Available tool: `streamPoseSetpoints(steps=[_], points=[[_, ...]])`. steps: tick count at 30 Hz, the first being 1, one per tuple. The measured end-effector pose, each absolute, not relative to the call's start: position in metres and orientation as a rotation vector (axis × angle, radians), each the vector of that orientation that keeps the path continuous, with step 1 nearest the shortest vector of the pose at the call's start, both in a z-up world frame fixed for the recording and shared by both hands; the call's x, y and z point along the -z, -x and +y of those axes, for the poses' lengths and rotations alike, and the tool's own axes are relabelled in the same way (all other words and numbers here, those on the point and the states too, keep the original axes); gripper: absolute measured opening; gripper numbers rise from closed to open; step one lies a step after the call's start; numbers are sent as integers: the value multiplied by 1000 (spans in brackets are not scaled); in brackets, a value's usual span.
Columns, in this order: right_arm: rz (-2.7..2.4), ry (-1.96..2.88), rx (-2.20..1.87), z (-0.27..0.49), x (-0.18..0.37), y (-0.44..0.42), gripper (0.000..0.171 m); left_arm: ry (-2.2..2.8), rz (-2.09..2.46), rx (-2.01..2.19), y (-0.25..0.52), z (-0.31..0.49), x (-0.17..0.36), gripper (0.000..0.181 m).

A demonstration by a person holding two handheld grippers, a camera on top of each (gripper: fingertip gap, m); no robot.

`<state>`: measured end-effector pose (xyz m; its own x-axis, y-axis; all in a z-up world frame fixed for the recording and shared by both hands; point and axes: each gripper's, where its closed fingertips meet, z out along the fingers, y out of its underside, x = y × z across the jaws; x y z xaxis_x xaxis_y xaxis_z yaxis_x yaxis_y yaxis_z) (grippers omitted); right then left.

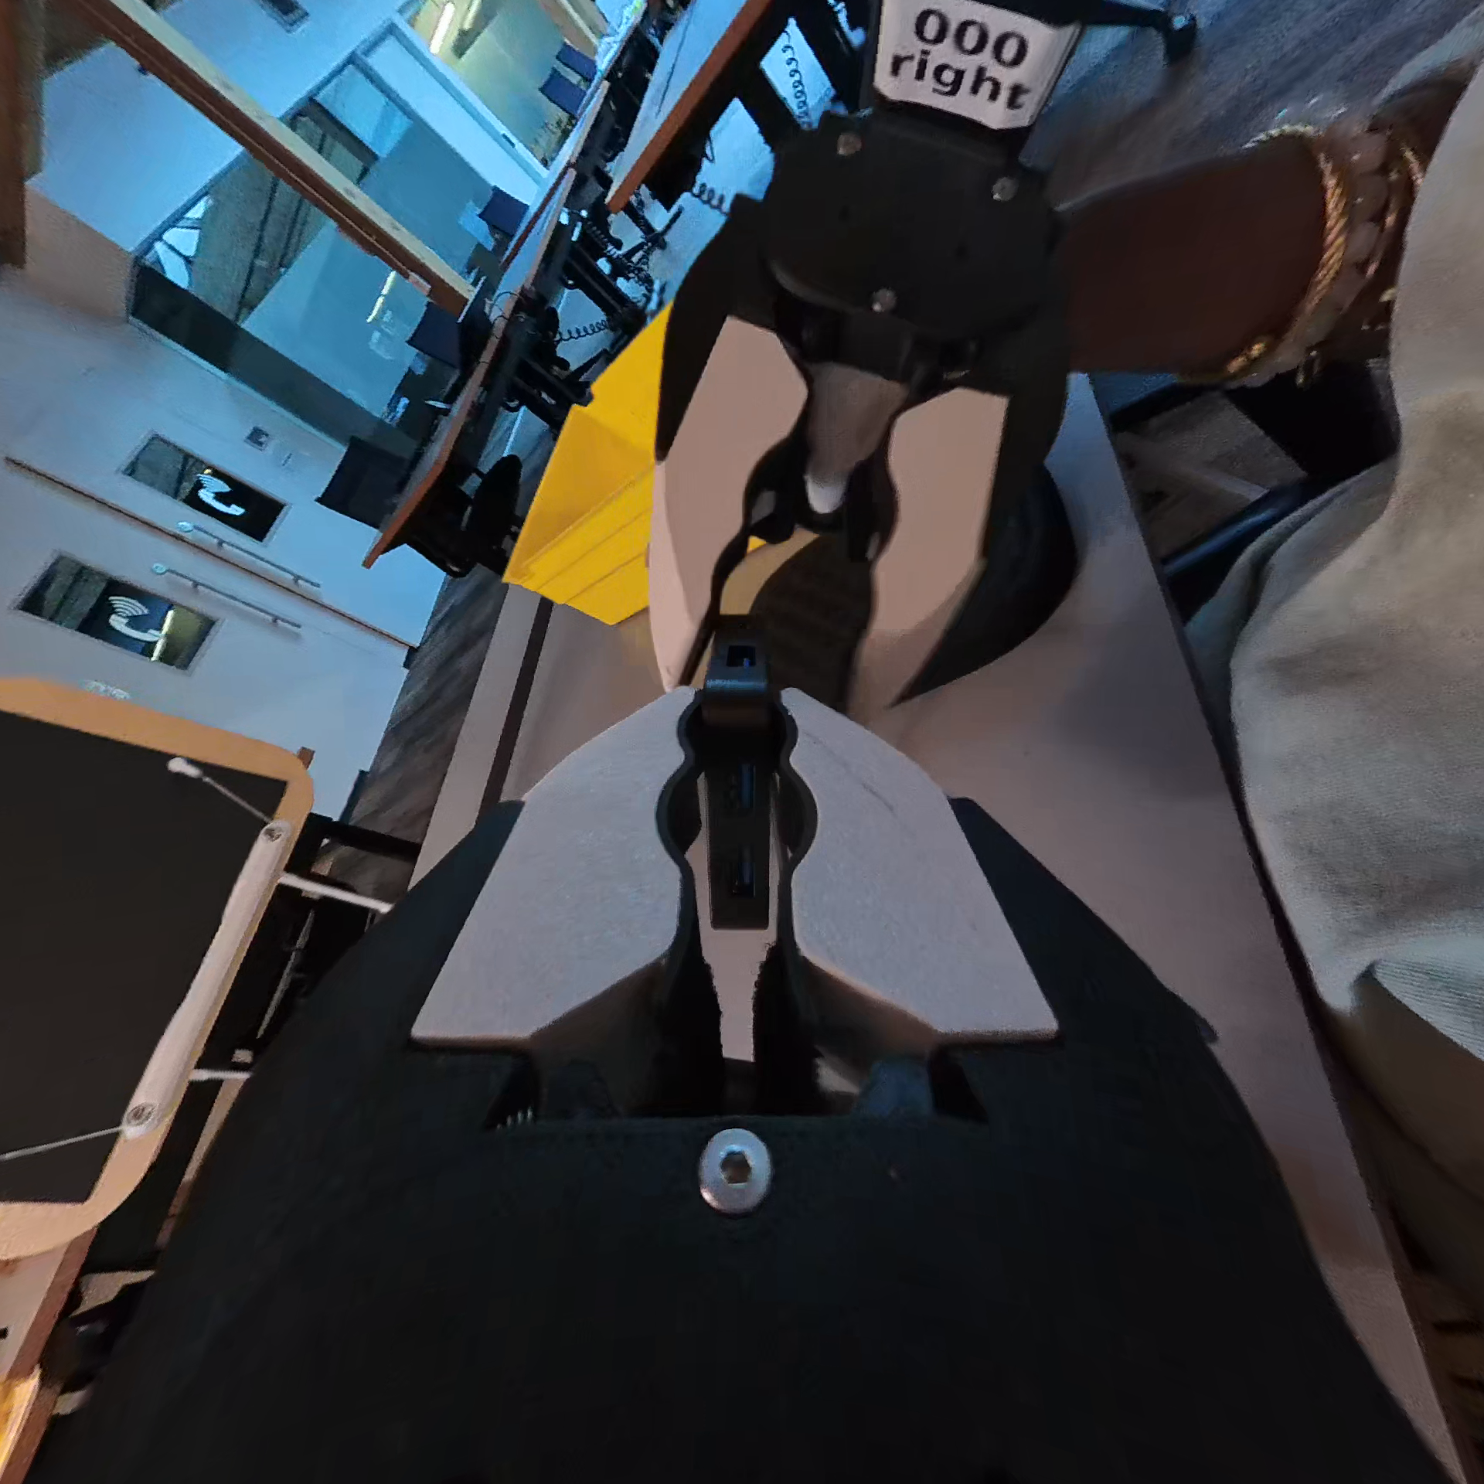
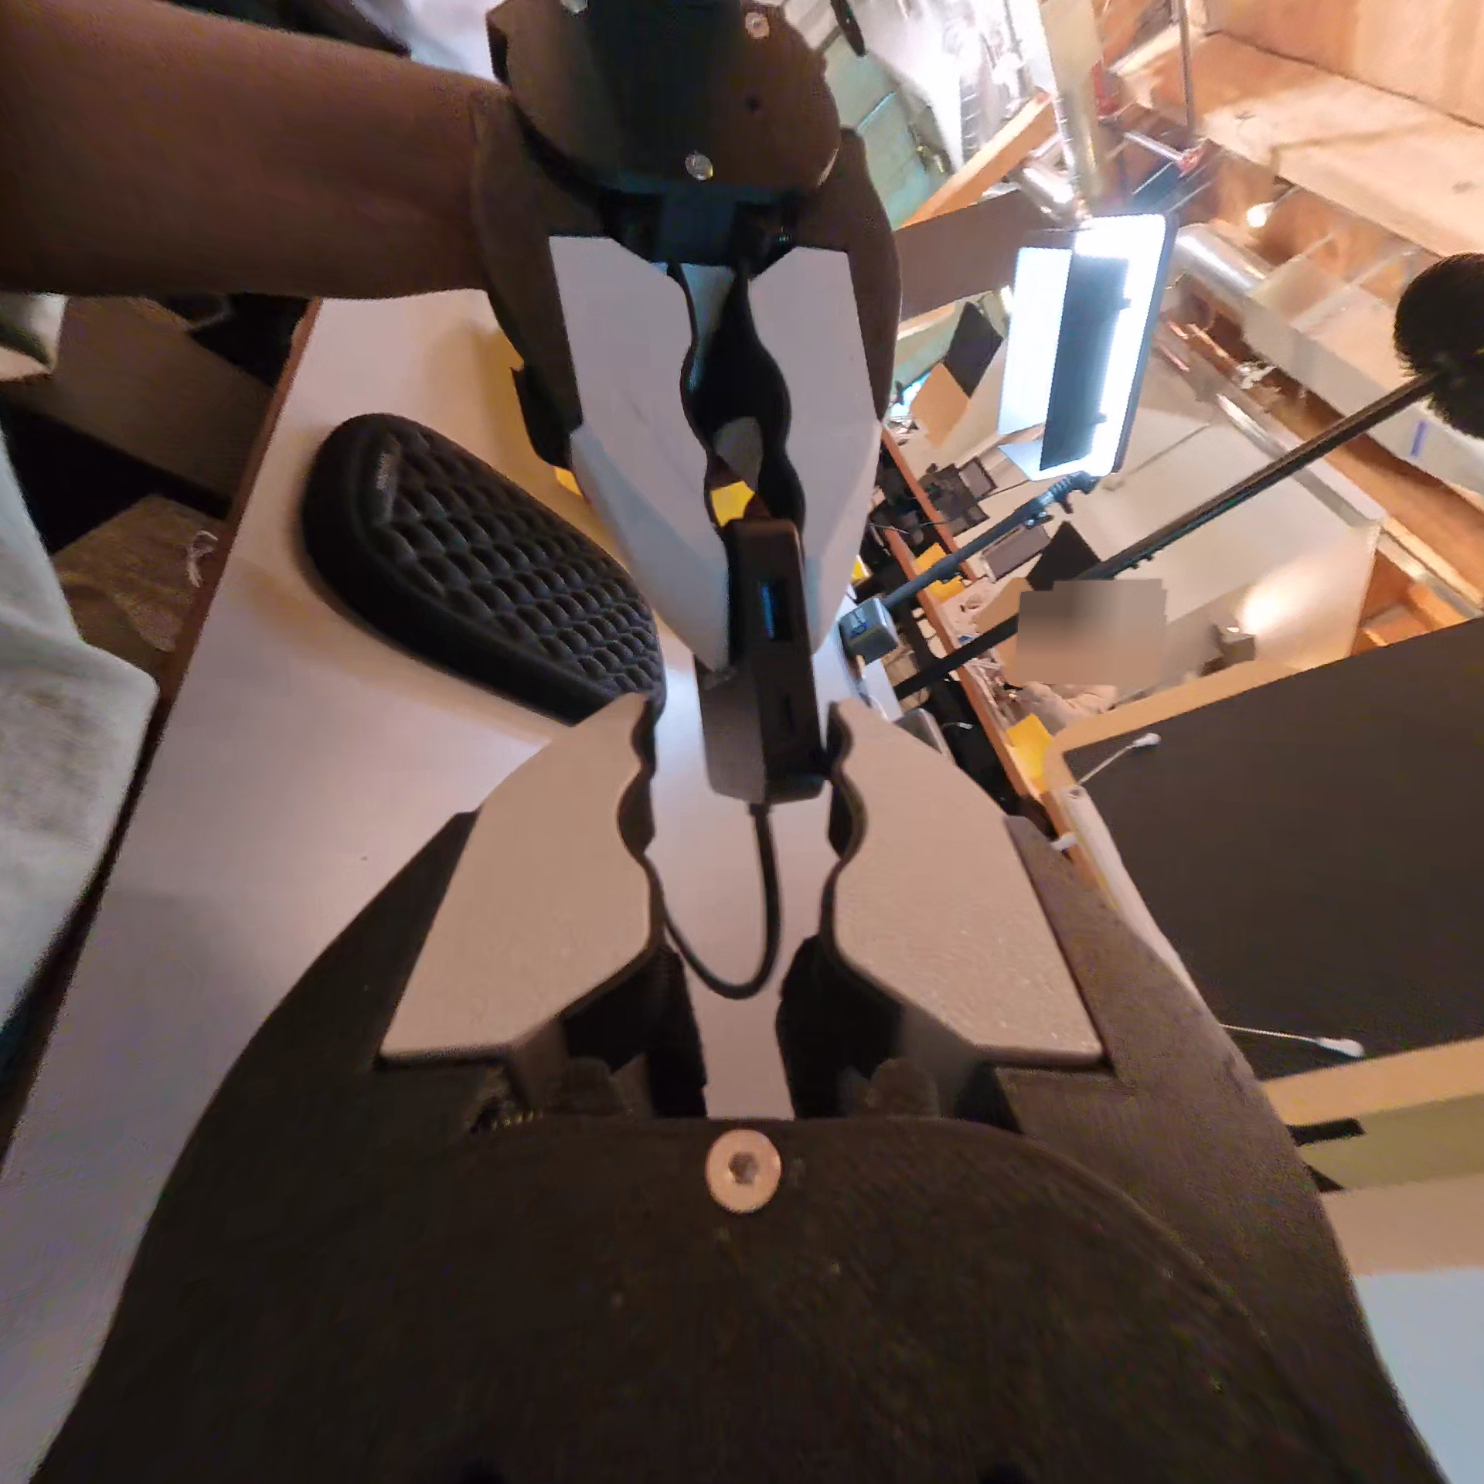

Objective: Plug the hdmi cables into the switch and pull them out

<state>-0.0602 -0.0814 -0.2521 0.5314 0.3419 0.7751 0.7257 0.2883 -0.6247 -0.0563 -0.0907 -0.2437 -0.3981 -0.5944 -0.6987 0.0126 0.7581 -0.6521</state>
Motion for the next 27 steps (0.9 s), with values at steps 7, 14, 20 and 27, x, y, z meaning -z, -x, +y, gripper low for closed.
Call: streamPoseSetpoints(steps=[7,14,20,27], points=[[-900,1052,70,-102,228,56,14,471,1602,876,60,-94,214,39],[-728,762,-306,-138,194,48,13,534,1319,1501,55,-124,186,42],[-685,733,-472,-139,197,45,16,501,1387,1331,49,-134,192,19],[-807,1084,-18,-108,228,25,40,563,1629,573,44,-94,226,14]])
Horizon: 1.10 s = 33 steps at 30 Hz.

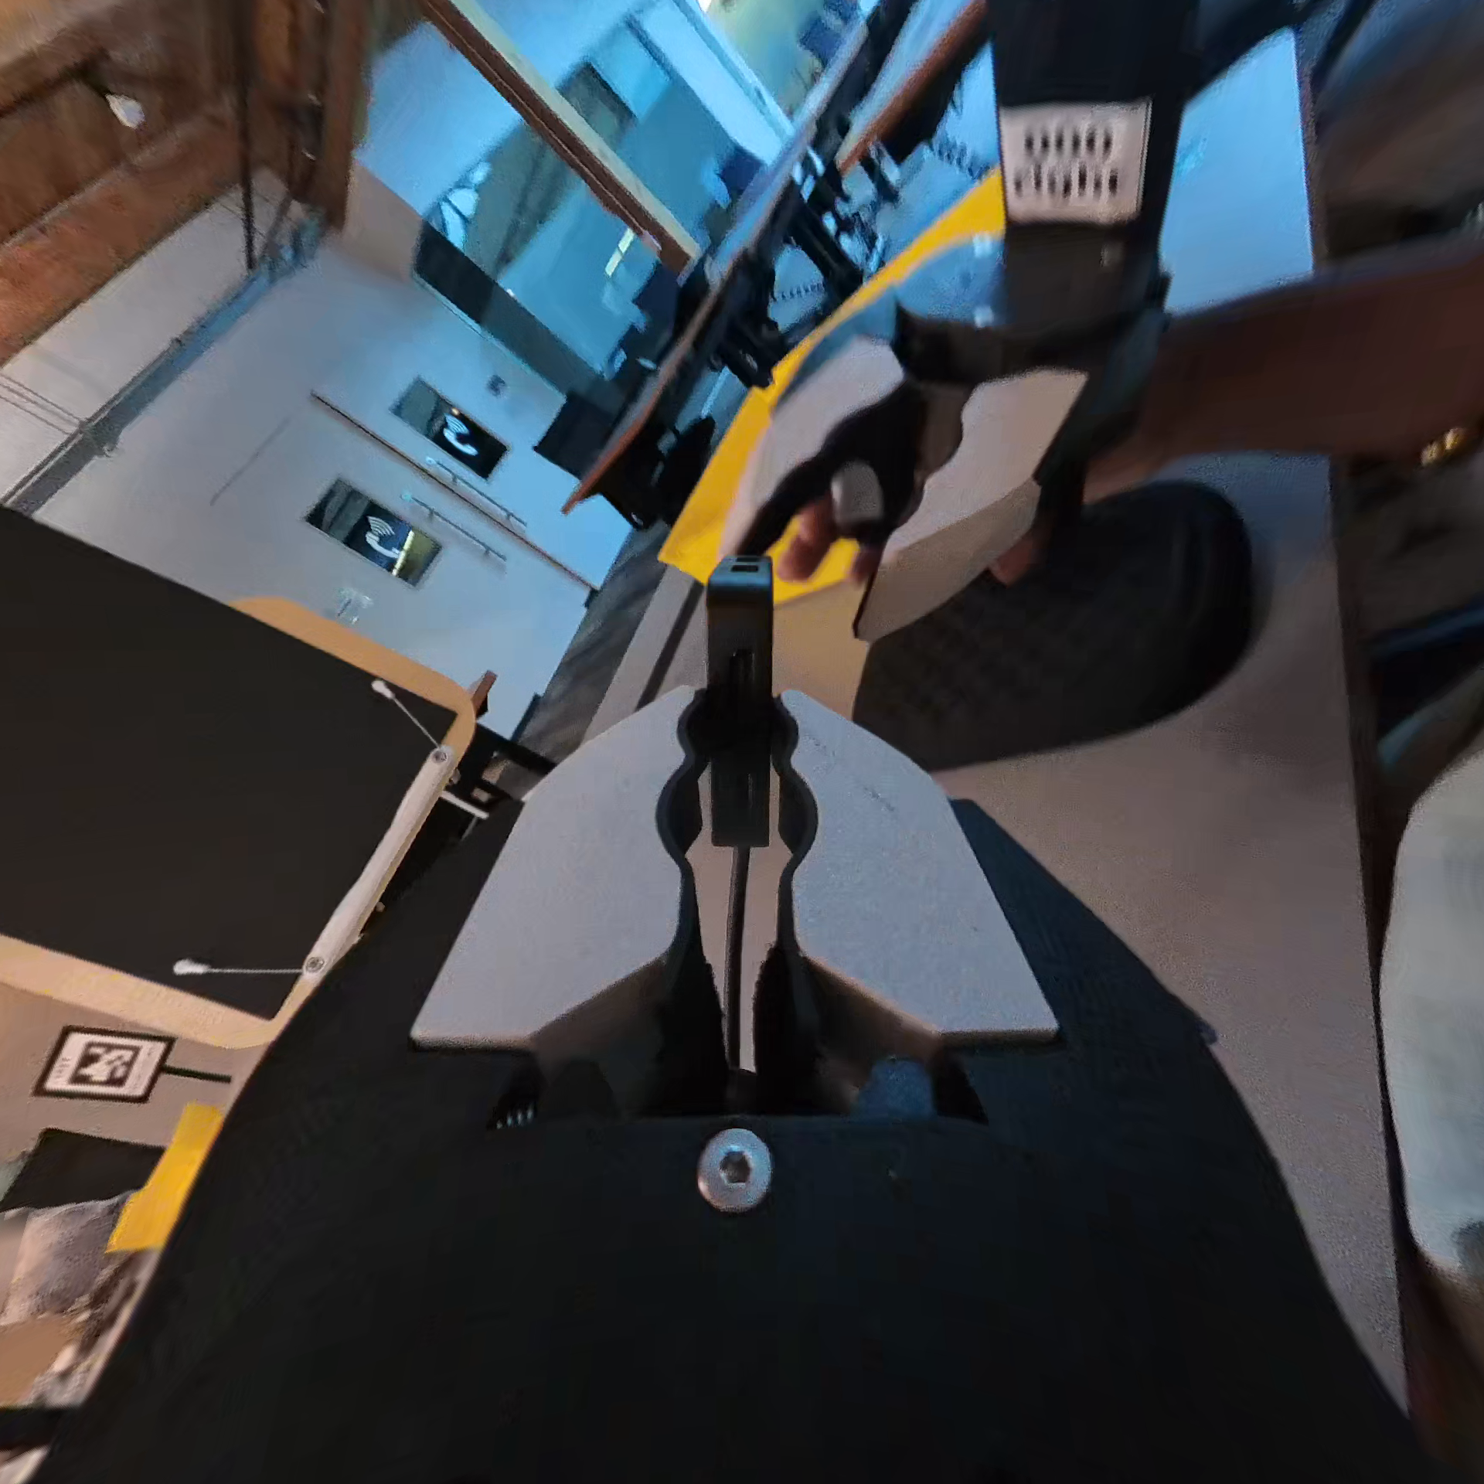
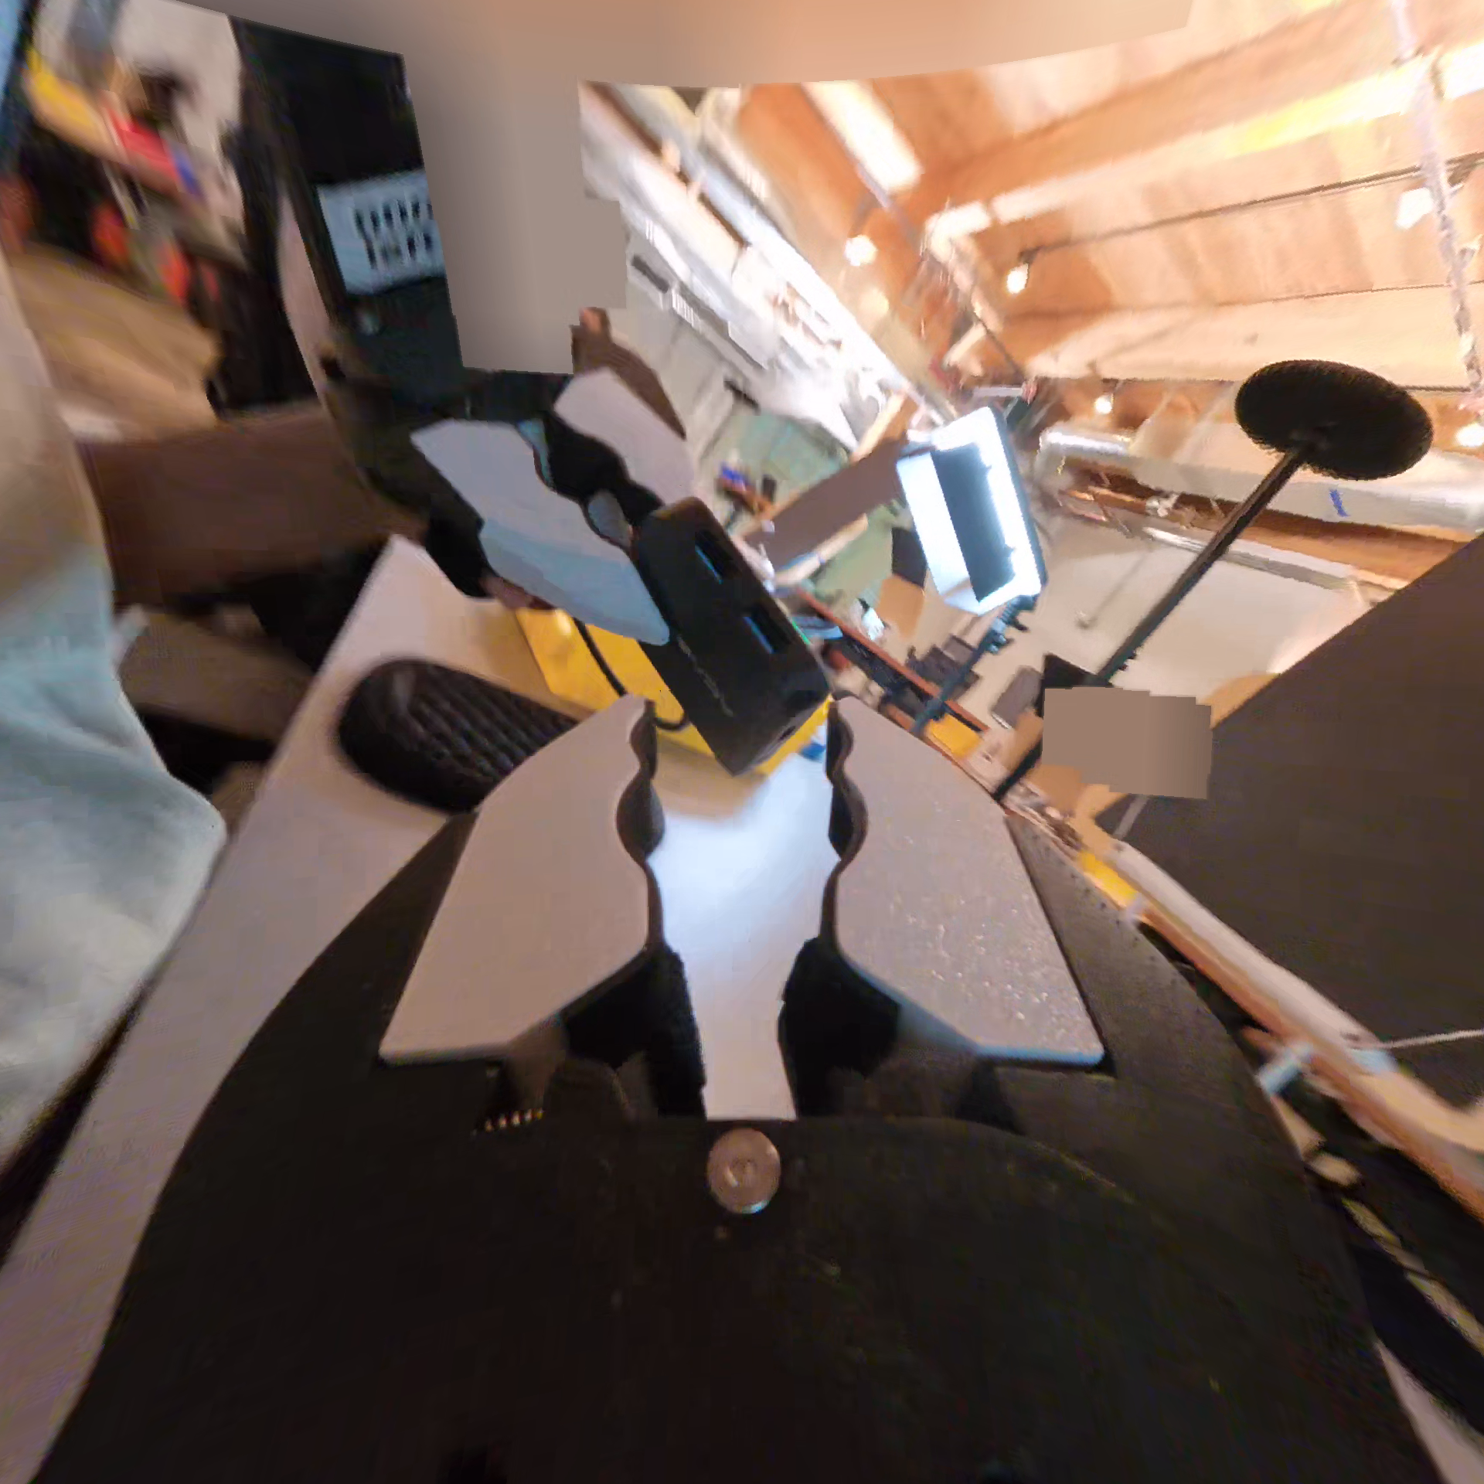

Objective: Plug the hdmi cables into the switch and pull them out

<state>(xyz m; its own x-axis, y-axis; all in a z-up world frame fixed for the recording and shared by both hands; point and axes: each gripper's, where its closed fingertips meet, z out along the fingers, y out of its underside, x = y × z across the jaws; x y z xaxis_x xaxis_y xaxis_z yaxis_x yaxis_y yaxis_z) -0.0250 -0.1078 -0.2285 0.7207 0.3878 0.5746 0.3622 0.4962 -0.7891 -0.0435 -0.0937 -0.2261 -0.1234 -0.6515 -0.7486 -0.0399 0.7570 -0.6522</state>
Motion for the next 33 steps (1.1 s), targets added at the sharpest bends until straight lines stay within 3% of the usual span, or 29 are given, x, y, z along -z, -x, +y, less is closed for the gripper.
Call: streamPoseSetpoints(steps=[4,11,19,25,33], points=[[-1012,1162,392,-98,241,31,54,553,1755,511,43,-98,247,14],[-1170,1200,694,-83,262,35,15,485,1779,353,37,-96,257,19],[-998,1255,804,-84,256,-13,14,590,1571,505,52,-72,221,32],[-892,1296,851,-91,256,-49,14,788,1401,356,111,16,199,33],[-837,1290,864,-100,248,-62,14,1066,1449,-206,234,198,235,39]])
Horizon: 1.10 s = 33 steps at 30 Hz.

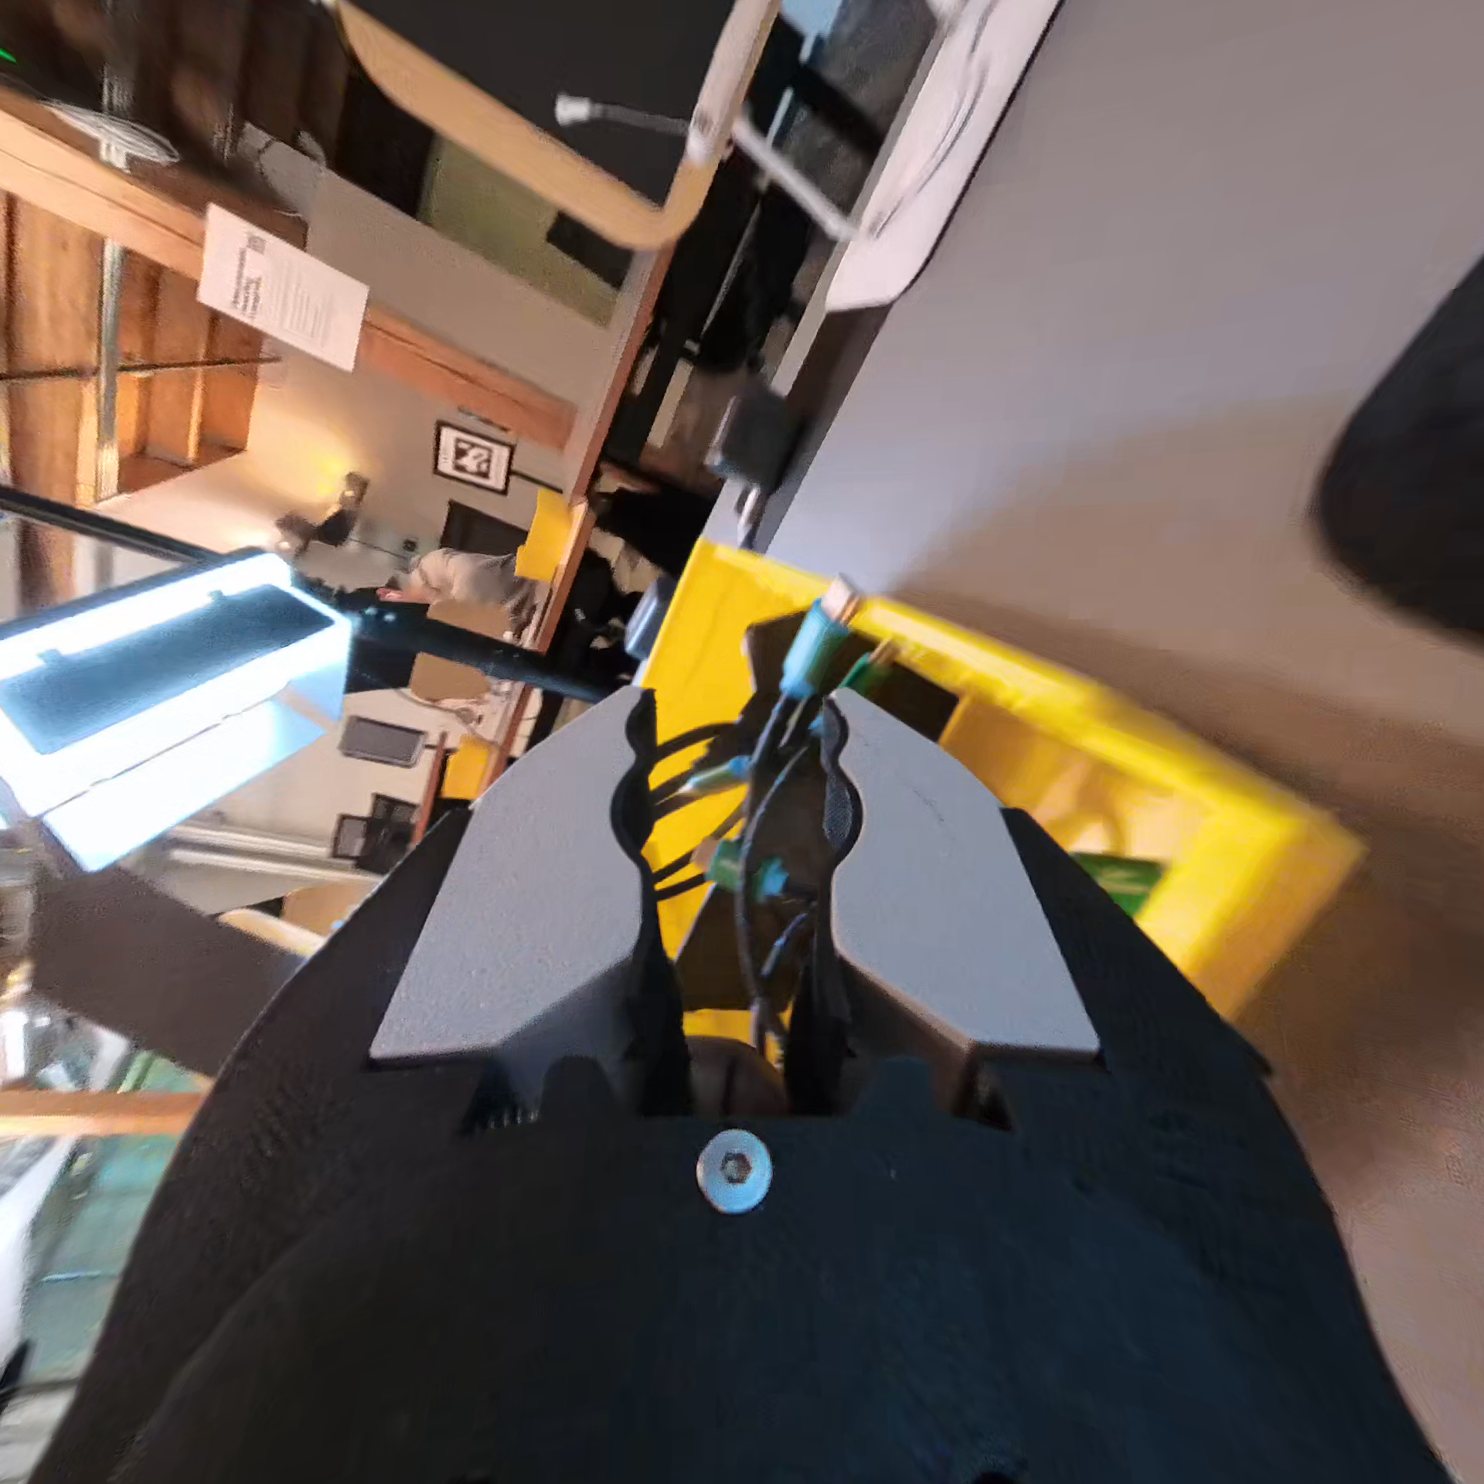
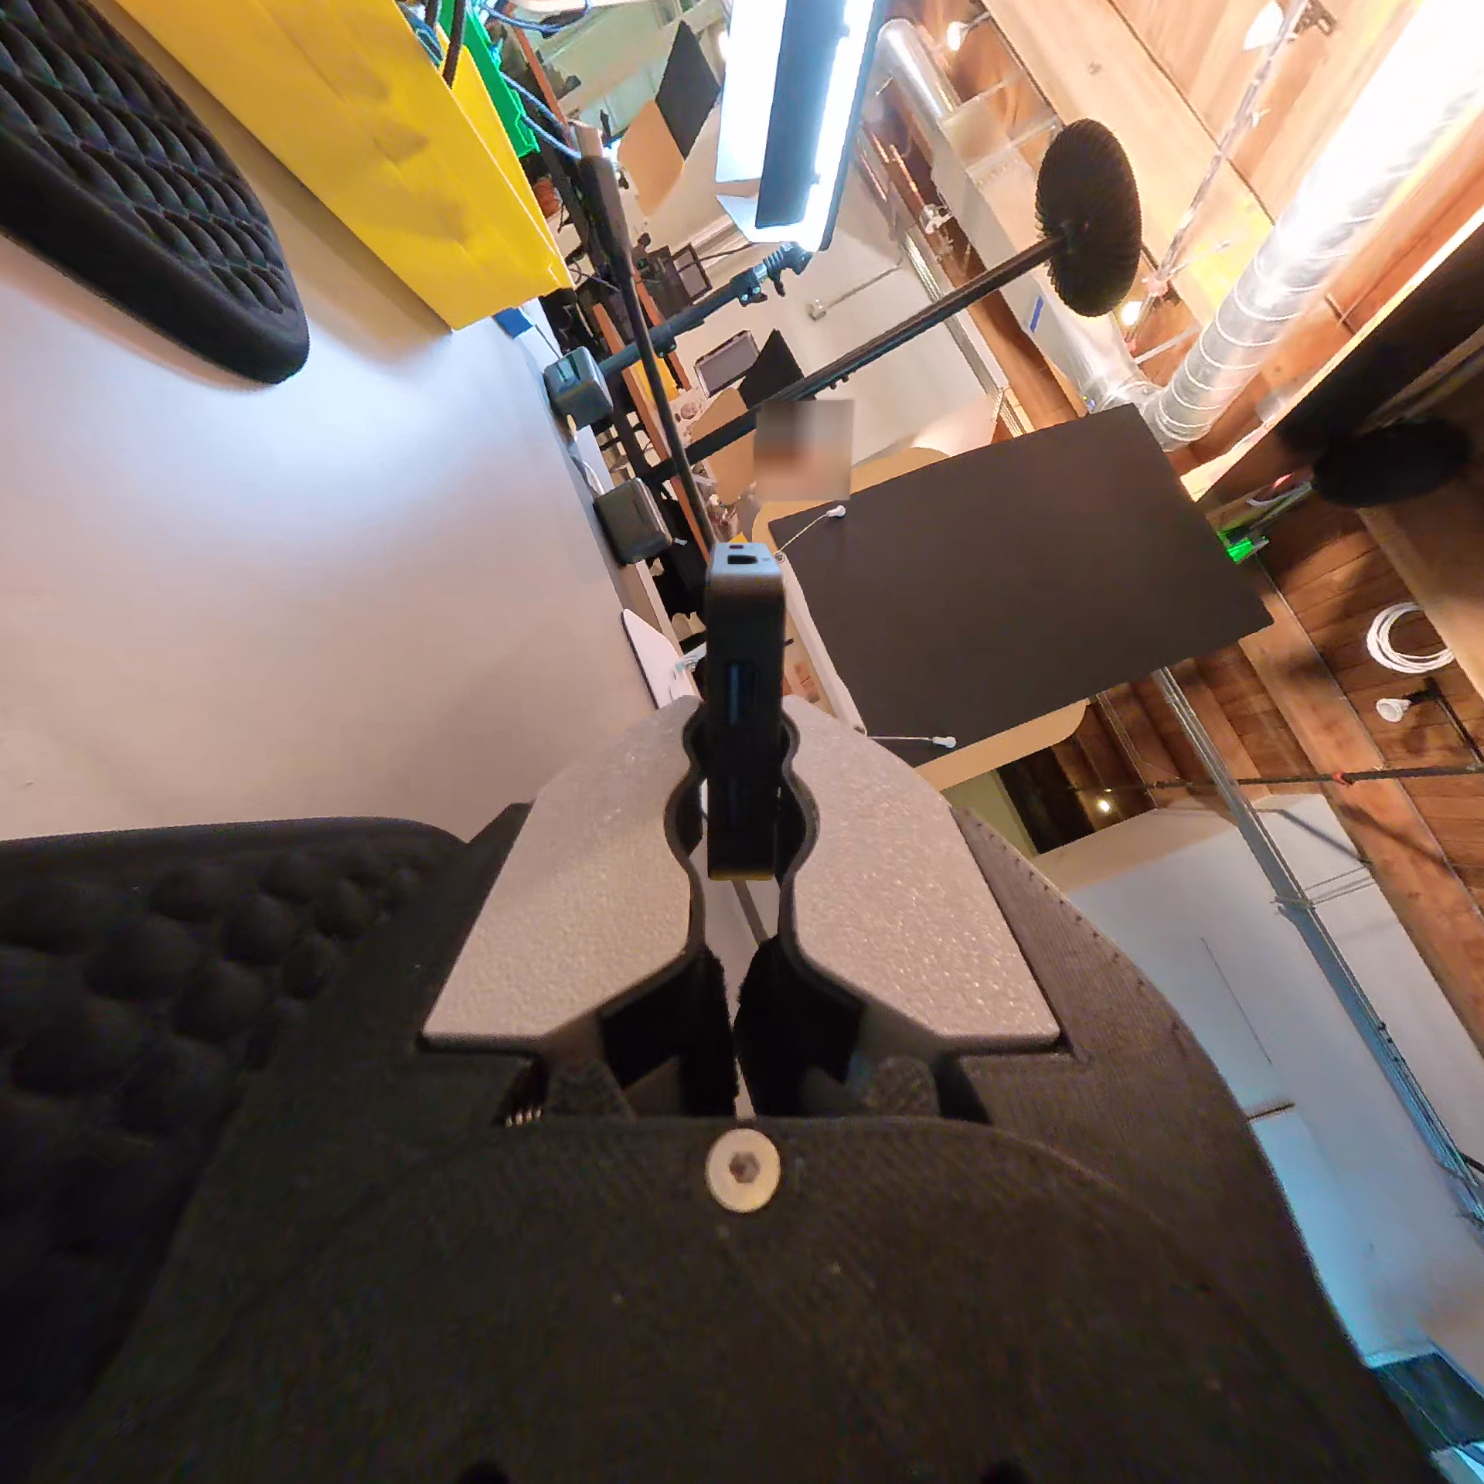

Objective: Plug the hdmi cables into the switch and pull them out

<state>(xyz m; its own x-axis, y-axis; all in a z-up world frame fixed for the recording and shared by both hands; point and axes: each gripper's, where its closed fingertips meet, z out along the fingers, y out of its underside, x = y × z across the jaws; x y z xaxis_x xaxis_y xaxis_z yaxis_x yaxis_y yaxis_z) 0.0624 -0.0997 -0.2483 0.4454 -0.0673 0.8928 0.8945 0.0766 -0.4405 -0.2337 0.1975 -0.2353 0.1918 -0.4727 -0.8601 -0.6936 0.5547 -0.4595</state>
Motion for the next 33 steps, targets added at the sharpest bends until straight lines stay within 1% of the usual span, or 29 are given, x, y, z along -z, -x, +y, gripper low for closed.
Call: streamPoseSetpoints(steps=[3,8,14,19,22,28,31,33], points=[[-831,1281,856,-99,247,-61,14,955,1440,-214,228,229,241,43],[-830,1287,870,-99,246,-64,14,906,1529,-159,205,243,260,49],[-808,1279,868,-103,243,-68,14,886,1630,-168,196,256,269,47],[-801,1265,862,-104,241,-67,14,803,1639,-256,194,265,271,43],[-801,1261,865,-105,240,-66,14,779,1635,-350,196,273,276,37],[-800,1252,857,-104,240,-65,14,795,1599,-484,200,285,284,14],[-805,1251,863,-104,239,-64,14,809,1567,-582,206,292,280,13],[-802,1251,866,-103,239,-64,14,814,1501,-617,211,294,267,13]])
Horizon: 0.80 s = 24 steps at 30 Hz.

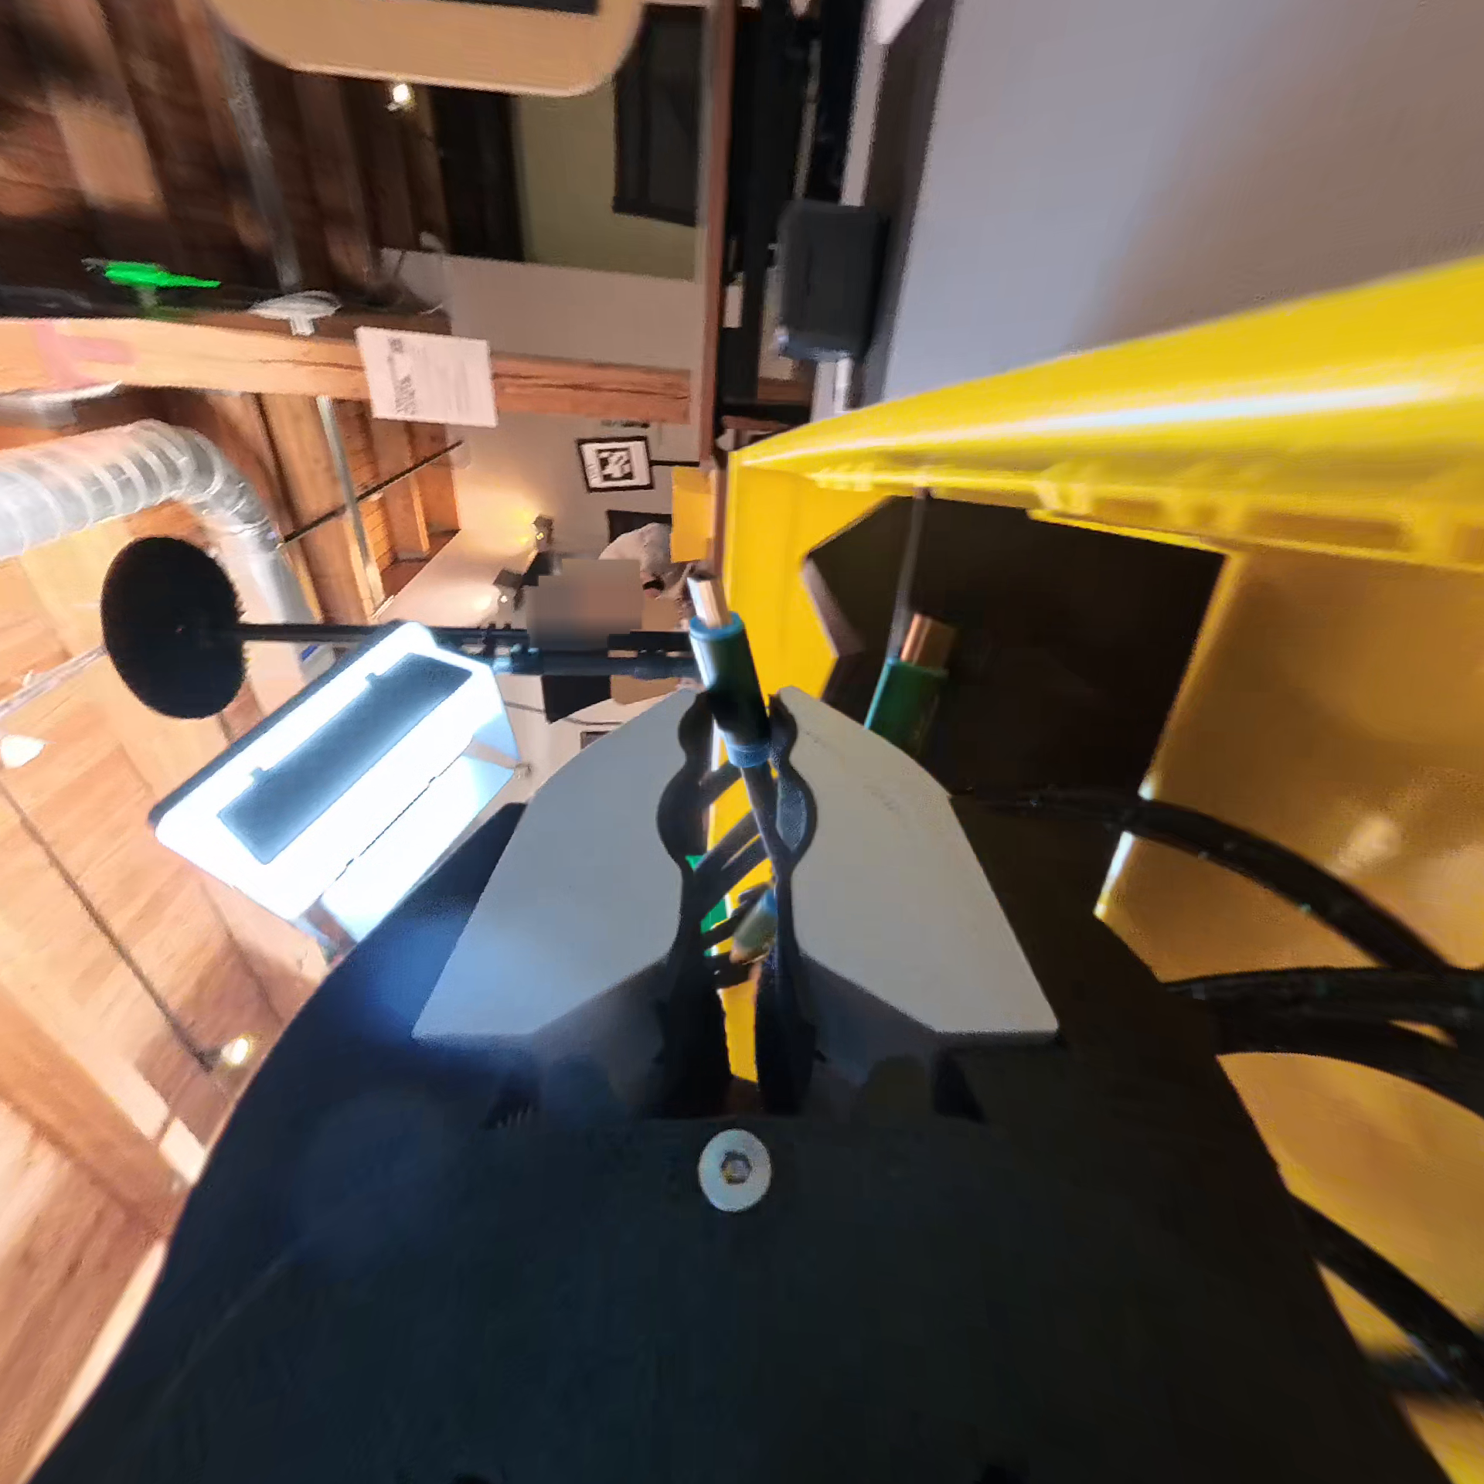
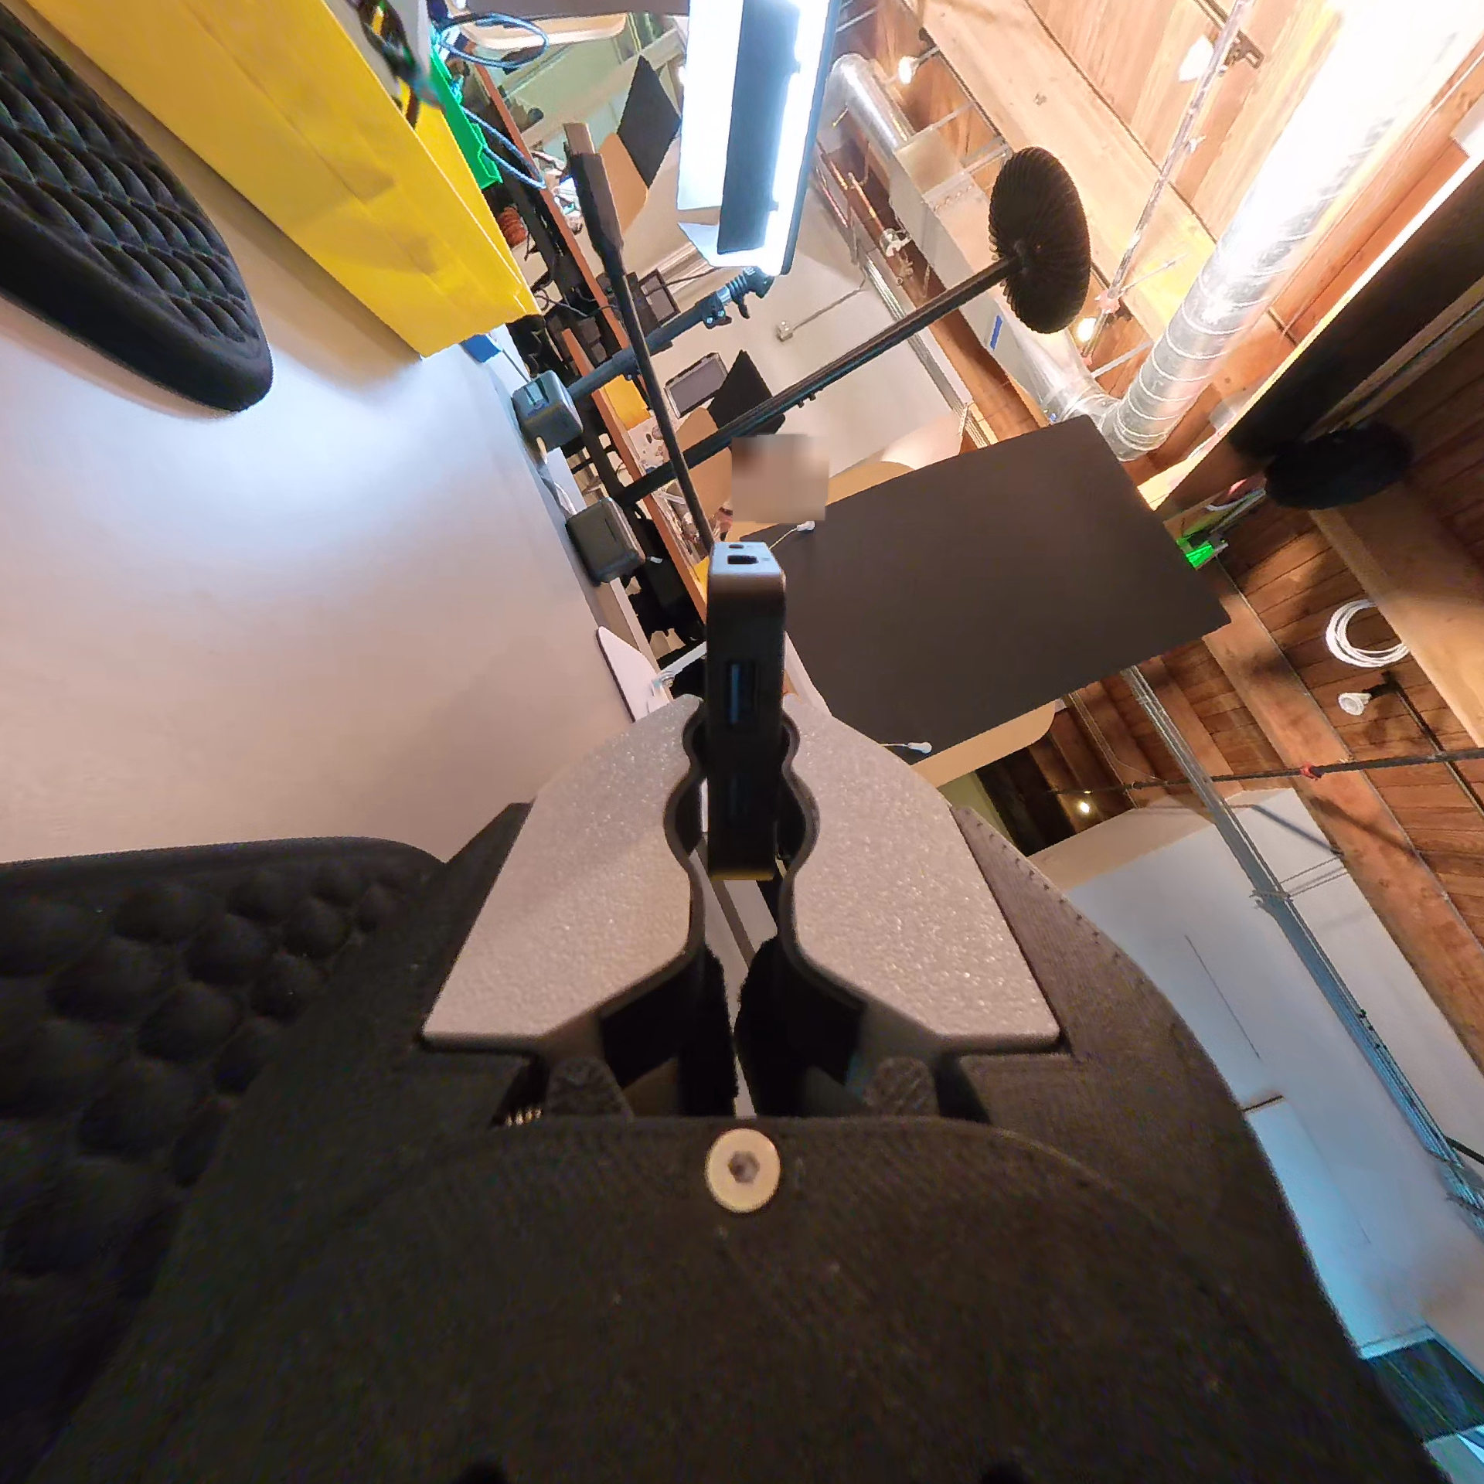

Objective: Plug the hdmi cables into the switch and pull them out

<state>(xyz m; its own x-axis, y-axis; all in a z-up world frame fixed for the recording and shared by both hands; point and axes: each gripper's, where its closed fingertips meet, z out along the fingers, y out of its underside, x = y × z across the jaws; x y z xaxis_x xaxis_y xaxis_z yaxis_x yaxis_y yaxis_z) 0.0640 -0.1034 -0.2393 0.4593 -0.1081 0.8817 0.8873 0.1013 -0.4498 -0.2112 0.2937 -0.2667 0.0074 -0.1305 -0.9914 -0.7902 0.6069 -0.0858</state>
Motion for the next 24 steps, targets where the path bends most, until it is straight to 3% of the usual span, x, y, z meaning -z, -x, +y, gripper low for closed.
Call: streamPoseSetpoints(steps=[8,20,24], points=[[-797,1252,884,-103,240,-66,14,785,1040,-420,248,283,161,12],[-773,1248,910,-105,237,-72,14,762,463,-20,303,280,90,12],[-776,1252,914,-105,239,-72,14,768,464,-19,302,286,84,12]])
